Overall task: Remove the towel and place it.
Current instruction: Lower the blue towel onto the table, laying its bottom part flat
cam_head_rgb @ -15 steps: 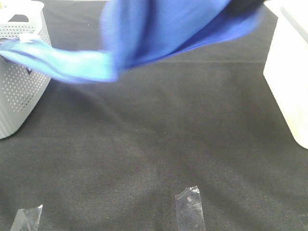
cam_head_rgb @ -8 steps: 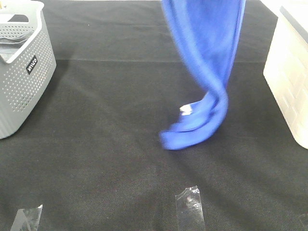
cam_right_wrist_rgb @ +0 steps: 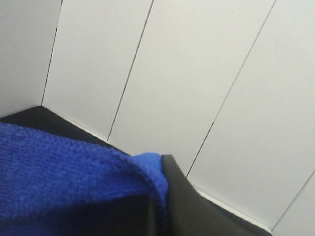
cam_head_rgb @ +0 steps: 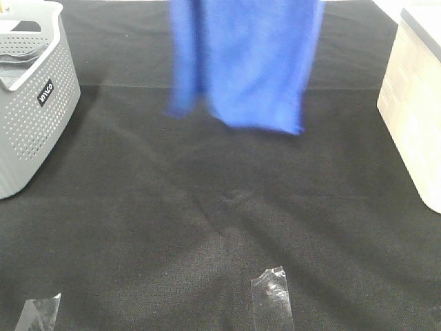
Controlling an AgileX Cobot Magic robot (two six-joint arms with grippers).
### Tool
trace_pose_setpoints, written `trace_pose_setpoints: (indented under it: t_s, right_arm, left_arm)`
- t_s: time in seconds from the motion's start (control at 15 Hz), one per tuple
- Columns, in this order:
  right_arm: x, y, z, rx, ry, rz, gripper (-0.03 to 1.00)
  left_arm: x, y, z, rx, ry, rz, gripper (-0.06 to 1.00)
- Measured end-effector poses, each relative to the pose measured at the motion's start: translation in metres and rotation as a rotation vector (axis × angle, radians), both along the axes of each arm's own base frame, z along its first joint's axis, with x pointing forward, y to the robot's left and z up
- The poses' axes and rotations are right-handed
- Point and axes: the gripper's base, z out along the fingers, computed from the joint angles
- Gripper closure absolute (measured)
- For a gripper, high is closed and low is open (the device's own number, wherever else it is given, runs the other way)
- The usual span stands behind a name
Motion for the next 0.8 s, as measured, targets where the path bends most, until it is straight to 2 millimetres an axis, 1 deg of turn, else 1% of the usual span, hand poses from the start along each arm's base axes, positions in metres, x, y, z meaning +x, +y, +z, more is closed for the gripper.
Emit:
trace_pose_setpoints:
  t_s: [0.07,0.13,0.33,0.4,0.47,0.6,0.8]
  right_arm:
    - [0.001,0.001,0.0,0.003,-0.009,0.002,0.94]
    - [0.008,0.004,-0.004,0.009,-0.025,0.007,0.94]
    - [0.02,0.009,-0.015,0.014,0.001,0.014,0.94]
    - [0.024,0.011,-0.017,0.017,-0.004,0.017,0.94]
    - [0.026,0.012,-0.018,0.024,-0.017,0.02,0.94]
    - [0.033,0.016,-0.021,0.055,-0.046,0.034,0.94]
    - [0.047,0.022,-0.03,0.072,-0.09,0.043,0.94]
  left_arm:
    - [0.002,0.001,-0.001,0.0,-0.003,0.002,0.94]
    - [0.007,0.008,-0.002,-0.001,-0.002,0.019,0.94]
    - [0.013,0.019,-0.002,-0.001,-0.001,0.052,0.94]
    - [0.019,0.023,-0.005,0.0,-0.001,0.06,0.94]
    - [0.023,0.024,-0.009,0.003,0.001,0.062,0.94]
    - [0.035,0.018,-0.021,0.023,0.005,0.053,0.94]
    - [0.051,0.01,-0.04,0.104,-0.066,0.045,0.94]
